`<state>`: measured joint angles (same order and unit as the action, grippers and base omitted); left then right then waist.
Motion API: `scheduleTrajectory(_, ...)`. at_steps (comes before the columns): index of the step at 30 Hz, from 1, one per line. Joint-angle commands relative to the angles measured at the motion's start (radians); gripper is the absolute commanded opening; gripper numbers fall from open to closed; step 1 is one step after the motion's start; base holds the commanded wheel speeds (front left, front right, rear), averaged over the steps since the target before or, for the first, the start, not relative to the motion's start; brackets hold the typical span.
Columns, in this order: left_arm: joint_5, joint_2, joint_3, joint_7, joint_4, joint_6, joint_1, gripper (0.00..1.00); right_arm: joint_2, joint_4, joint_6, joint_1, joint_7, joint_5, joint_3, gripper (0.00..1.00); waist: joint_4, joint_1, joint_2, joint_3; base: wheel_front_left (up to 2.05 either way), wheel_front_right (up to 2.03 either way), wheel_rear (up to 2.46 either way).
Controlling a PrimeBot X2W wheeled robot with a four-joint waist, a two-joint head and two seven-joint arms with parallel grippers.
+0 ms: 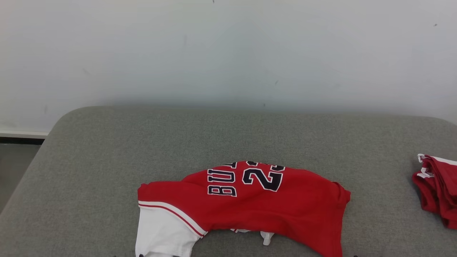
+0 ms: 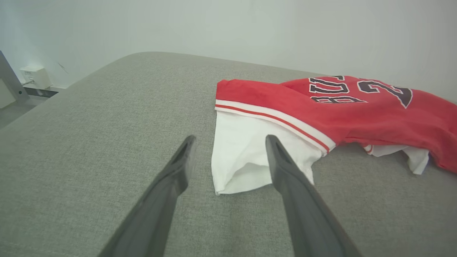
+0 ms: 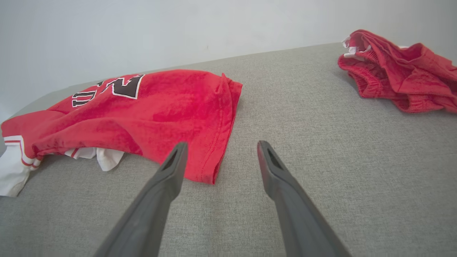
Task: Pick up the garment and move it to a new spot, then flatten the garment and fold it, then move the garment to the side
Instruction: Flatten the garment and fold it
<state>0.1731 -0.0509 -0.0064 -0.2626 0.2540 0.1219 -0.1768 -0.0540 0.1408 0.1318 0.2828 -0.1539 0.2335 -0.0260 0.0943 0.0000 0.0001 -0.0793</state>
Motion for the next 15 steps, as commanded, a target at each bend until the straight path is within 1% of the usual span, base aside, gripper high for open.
scheduleTrajectory(1, -0.003, 0.0, 0.002, -0.003, 0.026, -0.008, 0.044, 1.0, -0.001, 0.006, -0.003, -0.022, 0.015, 0.003, 0.005, 1.0, 0.006, 0.0, -0.0001, 0.009, 0.0, 0.0, 0.0)
scheduleTrajectory(6, 0.022, 0.001, 0.006, -0.001, 0.2, -0.042, 0.183, 1.0, -0.018, 0.043, -0.003, -0.072, 0.073, 0.005, 0.048, 1.0, 0.007, 0.0, -0.0001, 0.034, 0.0, 0.0, 0.0)
scheduleTrajectory(8, 0.023, 0.0, 0.005, 0.023, 0.283, -0.06, 0.243, 1.0, -0.024, 0.056, -0.003, -0.093, 0.085, -0.002, 0.066, 1.0, 0.003, 0.0, -0.0001, 0.044, 0.0, 0.0, 0.0)
scheduleTrajectory(9, 0.023, 0.0, 0.005, 0.023, 0.283, -0.06, 0.243, 1.0, -0.024, 0.056, -0.003, -0.093, 0.085, -0.002, 0.066, 1.0, 0.003, 0.0, -0.0001, 0.044, 0.0, 0.0, 0.0)
scheduleTrajectory(10, 0.019, -0.002, 0.002, 0.042, 0.324, -0.067, 0.266, 1.0, -0.023, 0.058, -0.003, -0.102, 0.089, -0.003, 0.071, 1.0, -0.001, 0.0, -0.0001, 0.05, 0.0, 0.0, 0.0)
scheduleTrajectory(15, 0.028, -0.005, -0.007, 0.063, 0.465, -0.06, 0.347, 1.0, -0.029, 0.073, -0.003, -0.138, 0.093, -0.001, 0.086, 1.0, -0.017, 0.0, -0.0001, 0.071, 0.0, 0.0, 0.0)
